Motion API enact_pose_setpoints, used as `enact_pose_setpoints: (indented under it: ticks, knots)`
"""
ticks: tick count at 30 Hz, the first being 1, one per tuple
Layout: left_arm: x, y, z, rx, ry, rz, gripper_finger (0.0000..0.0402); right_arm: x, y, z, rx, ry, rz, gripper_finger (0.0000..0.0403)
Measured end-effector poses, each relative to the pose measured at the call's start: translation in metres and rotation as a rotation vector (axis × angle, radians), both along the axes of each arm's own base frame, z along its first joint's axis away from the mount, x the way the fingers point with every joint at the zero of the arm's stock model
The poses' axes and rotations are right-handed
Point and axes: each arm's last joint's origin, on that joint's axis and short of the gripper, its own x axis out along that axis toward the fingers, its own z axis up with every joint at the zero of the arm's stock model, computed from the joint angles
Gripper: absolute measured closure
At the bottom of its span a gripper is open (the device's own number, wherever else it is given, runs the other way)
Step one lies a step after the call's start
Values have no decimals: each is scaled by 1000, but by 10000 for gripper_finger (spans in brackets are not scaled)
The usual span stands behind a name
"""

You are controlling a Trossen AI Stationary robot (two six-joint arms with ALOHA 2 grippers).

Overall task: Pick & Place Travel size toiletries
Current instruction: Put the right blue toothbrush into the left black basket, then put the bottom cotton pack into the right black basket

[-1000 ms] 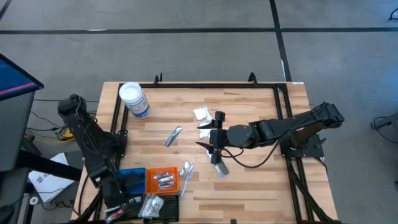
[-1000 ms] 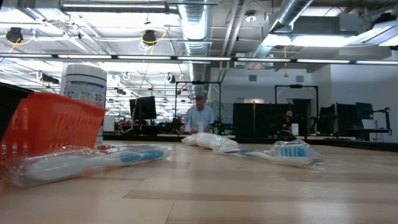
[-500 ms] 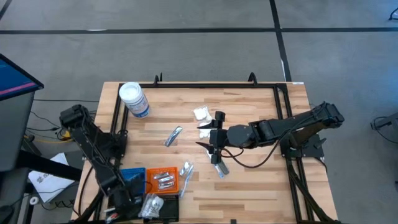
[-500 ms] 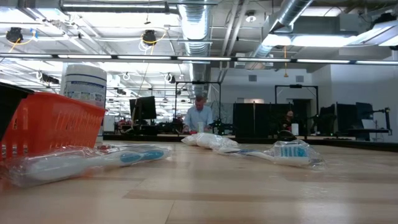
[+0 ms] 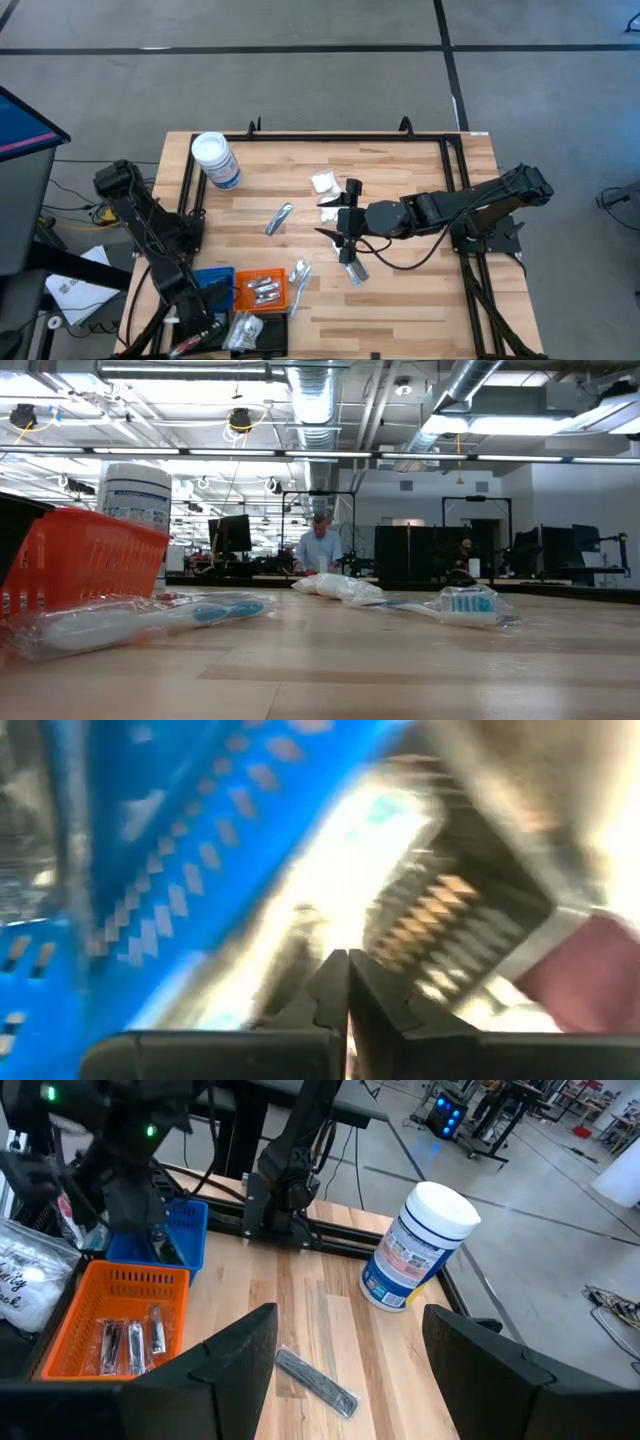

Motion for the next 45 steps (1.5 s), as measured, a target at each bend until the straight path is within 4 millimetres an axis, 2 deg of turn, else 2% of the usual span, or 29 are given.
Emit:
enact_pose_setpoints:
  ticks: [5, 8, 11, 15, 19, 32, 37, 45]
  knots:
    - [-2, 7, 26, -28, -177, 48, 401, 0, 0, 0, 0, 0, 0, 159]
    - [-6, 16, 34, 8, -227, 60, 401, 0, 0, 0, 0, 1, 0, 159]
    - [-12, 24, 30, 78, -124, 90, 401, 0, 0, 0, 0, 1, 1, 159]
    - [-16, 22, 19, 58, 78, 90, 401, 0, 0, 0, 0, 1, 1, 159]
    - [-15, 18, 11, 74, 130, 89, 401, 0, 0, 0, 0, 1, 1, 159]
    - [-11, 9, -2, 81, 167, 76, 401, 0, 0, 0, 0, 1, 1, 159]
    - [-12, 12, 5, 66, 112, 71, 401, 0, 0, 0, 0, 1, 1, 159]
    - [-18, 28, 25, 87, 8, 94, 401, -1, 0, -2, -9, 27, 1, 159]
